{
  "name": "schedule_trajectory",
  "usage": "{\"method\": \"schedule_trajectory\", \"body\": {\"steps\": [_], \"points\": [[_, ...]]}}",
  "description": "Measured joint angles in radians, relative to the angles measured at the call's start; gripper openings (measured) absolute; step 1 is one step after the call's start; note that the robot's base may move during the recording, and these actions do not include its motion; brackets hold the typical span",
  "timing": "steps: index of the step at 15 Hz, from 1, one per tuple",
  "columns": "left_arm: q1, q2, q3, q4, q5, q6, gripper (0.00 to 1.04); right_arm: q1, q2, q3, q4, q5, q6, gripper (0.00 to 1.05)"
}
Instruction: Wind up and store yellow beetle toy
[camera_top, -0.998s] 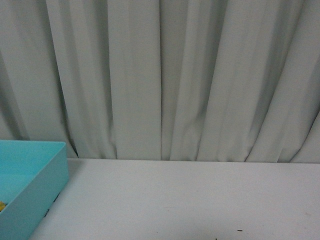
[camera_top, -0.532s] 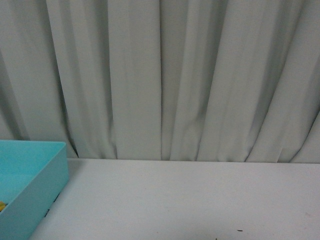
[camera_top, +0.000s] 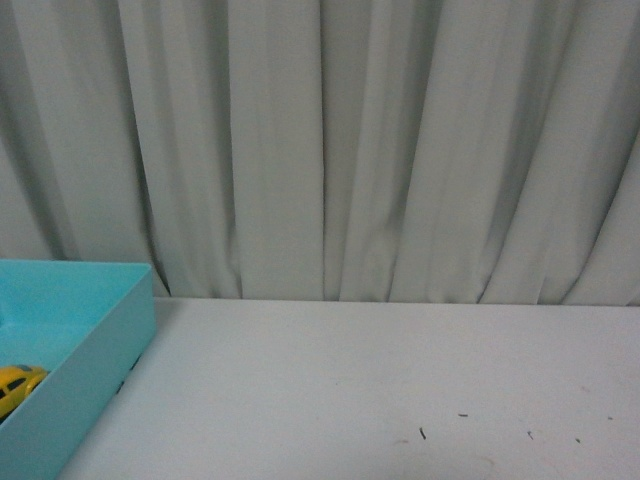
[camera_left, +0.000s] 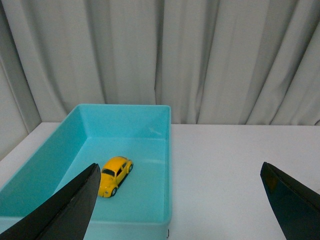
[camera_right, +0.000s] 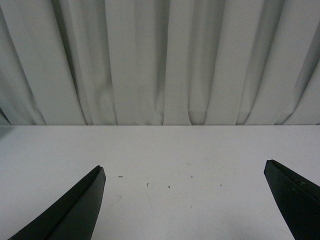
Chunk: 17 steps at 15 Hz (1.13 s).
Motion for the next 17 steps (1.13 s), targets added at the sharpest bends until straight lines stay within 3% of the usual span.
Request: {"method": "schedule_trajectory", "body": {"steps": [17], "points": [[0.000, 0.000, 0.000, 0.005, 0.000, 0.000, 0.98, 0.000, -0.001, 0.000, 0.006, 0.000, 0.000, 0.98]]}}
